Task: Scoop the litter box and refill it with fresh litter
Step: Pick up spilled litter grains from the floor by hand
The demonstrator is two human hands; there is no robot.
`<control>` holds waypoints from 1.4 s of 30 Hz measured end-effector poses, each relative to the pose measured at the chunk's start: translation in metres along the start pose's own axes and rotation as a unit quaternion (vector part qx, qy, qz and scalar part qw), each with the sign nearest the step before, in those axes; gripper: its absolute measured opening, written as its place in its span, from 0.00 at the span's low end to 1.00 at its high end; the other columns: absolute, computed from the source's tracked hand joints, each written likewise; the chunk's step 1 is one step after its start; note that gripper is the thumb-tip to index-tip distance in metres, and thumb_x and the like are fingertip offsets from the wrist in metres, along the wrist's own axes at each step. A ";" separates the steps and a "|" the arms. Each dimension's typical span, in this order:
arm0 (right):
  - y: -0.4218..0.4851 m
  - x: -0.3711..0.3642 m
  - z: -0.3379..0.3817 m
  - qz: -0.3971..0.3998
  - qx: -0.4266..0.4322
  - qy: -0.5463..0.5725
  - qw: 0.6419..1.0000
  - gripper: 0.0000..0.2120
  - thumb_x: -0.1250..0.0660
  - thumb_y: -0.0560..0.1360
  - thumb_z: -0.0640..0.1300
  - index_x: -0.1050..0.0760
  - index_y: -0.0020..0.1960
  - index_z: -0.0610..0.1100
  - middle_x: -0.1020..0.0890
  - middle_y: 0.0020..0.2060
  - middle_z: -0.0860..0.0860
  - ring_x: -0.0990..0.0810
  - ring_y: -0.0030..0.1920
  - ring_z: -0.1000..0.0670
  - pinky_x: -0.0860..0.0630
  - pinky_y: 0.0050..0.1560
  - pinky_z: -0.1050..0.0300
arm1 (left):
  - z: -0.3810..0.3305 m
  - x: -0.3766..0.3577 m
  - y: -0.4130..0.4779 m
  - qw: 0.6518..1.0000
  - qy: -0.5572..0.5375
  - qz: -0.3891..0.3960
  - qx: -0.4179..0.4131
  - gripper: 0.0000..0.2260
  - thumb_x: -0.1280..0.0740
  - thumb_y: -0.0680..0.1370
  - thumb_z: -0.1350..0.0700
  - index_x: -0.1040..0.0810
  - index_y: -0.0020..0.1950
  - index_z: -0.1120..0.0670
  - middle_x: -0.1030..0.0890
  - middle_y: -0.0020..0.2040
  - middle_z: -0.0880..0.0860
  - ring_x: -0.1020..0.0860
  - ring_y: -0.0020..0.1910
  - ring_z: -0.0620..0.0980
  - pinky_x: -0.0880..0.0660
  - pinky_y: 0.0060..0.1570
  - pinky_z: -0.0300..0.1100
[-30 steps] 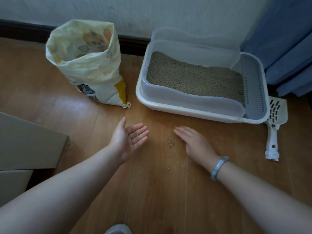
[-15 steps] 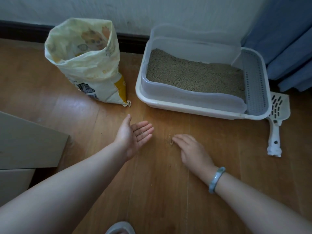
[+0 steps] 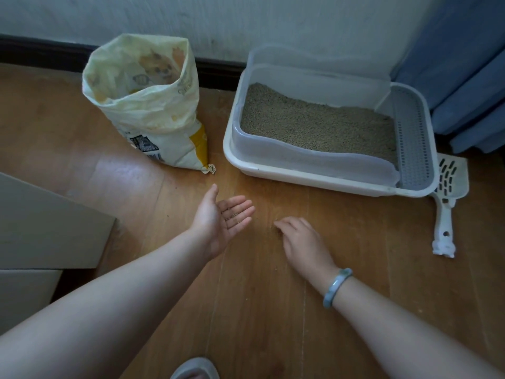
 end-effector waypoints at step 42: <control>0.017 0.016 0.028 -0.132 -0.028 0.204 0.970 0.11 0.37 0.74 0.48 0.17 0.47 0.47 0.24 0.41 0.55 0.27 0.45 0.51 0.29 0.48 0.55 | 0.032 -0.036 0.017 0.990 0.010 0.082 0.113 0.33 0.52 0.80 0.37 0.23 0.61 0.62 0.17 0.45 0.58 0.17 0.37 0.51 0.20 0.35 0.40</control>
Point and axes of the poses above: each hand's wrist, its own y-axis towards the middle knuckle, its own x-axis out of the back of the hand, z = x × y, the point moved 3 cm from there along y, towards the middle knuckle
